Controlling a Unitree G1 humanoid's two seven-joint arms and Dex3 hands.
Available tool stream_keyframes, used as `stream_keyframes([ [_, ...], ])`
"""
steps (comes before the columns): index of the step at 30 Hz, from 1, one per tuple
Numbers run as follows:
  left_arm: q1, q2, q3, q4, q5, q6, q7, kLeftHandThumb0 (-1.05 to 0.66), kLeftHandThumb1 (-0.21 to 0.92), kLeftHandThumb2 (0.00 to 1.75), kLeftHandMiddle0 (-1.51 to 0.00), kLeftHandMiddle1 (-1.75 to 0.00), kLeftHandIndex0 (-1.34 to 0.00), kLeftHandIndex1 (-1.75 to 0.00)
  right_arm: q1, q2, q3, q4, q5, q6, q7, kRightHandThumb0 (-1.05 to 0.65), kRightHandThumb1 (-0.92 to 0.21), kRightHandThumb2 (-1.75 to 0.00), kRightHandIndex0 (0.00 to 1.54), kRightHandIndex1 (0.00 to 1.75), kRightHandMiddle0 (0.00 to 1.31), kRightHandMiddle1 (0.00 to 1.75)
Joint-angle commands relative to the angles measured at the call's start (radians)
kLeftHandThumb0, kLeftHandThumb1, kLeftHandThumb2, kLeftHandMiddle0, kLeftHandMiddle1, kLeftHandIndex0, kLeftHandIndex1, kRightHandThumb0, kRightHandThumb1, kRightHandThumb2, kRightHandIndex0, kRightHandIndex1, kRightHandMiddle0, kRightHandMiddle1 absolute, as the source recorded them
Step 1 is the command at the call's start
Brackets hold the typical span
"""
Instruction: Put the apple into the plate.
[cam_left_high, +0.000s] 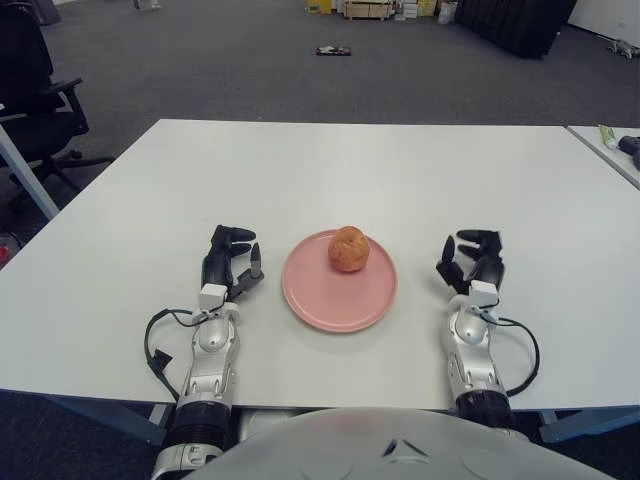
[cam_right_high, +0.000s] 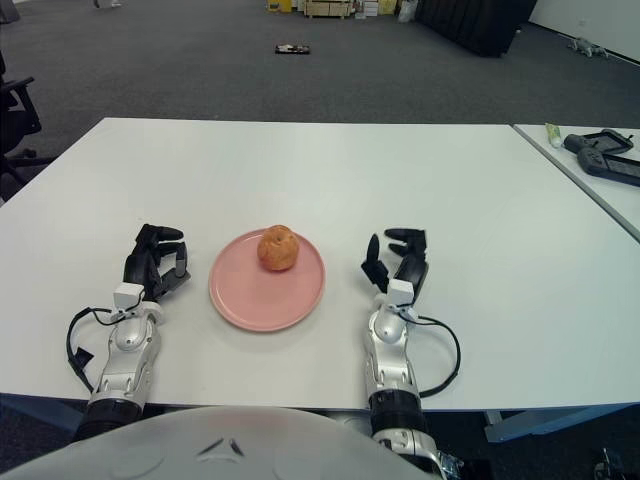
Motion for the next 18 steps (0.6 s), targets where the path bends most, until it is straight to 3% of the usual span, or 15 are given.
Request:
stream_keyframes([
  [1, -0.007, 0.008, -0.004, 0.012, 0.005, 0.007, -0.007, -0.39, 0.65, 0.9, -0.62, -1.63, -0.36, -1.75, 0.037, -0.027, 0.012, 0.0, 0.023, 0.048, 0.073, -0.4, -0.62, -0.94, 0.7, 1.75, 0.38, 1.75],
  [12, -0.006, 0.007, -0.009, 0.011, -0.002, 0.014, -0.01, -0.38, 0.66, 0.89, -0.6, -1.6, -0.35, -1.75, 0.076, -0.024, 0.013, -0.071, 0.04, 0.113, 0.132, -0.4, -0.6, -0.97, 0.69, 1.75, 0.4, 1.75],
  [18, -0.006, 0.001, -0.006, 0.009, -0.021, 0.016, -0.017, -0.39, 0.66, 0.89, -0.61, -1.6, -0.35, -1.75, 0.102, -0.012, 0.006, -0.116, 0.118, 0.134, 0.2, -0.4, -0.6, -0.97, 0.69, 1.75, 0.4, 1.75],
])
